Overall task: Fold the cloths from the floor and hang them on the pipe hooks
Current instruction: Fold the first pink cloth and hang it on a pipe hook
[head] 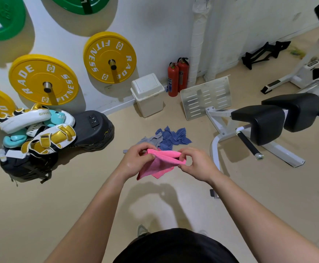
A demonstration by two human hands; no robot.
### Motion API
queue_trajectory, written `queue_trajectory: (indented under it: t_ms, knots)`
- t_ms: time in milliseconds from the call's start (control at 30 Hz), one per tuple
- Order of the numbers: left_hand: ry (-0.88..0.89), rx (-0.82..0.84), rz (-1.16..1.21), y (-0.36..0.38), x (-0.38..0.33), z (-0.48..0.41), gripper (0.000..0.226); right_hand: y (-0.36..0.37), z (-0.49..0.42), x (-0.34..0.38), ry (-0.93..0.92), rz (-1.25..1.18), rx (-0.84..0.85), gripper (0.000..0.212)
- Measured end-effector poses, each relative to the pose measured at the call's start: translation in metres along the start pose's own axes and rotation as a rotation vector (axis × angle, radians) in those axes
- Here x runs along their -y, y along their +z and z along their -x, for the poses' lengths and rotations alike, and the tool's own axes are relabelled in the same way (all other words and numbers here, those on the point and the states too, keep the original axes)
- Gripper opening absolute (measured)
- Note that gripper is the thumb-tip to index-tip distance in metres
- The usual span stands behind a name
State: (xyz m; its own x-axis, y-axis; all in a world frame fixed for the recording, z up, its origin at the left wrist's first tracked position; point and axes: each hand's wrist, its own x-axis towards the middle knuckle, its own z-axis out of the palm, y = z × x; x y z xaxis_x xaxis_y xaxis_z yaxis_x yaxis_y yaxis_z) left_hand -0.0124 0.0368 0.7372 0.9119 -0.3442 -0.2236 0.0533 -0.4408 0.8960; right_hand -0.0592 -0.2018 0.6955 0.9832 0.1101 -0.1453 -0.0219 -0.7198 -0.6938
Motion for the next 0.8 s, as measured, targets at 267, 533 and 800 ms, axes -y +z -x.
queue_trajectory:
  t_ms: [267, 533, 800]
  knots:
    - [0.022, -0.175, -0.213, -0.006, 0.021, -0.003, 0.022, -0.020, -0.007, 0.014, 0.028, -0.199, 0.045, 0.025]
    - [-0.102, -0.016, 0.047, 0.027, 0.017, -0.003, 0.057, -0.040, -0.015, 0.028, 0.099, -0.174, -0.016, 0.013]
    - [-0.181, -0.098, 0.276, 0.038, 0.004, -0.011, 0.032, -0.051, -0.009, 0.012, 0.076, -0.144, -0.127, 0.013]
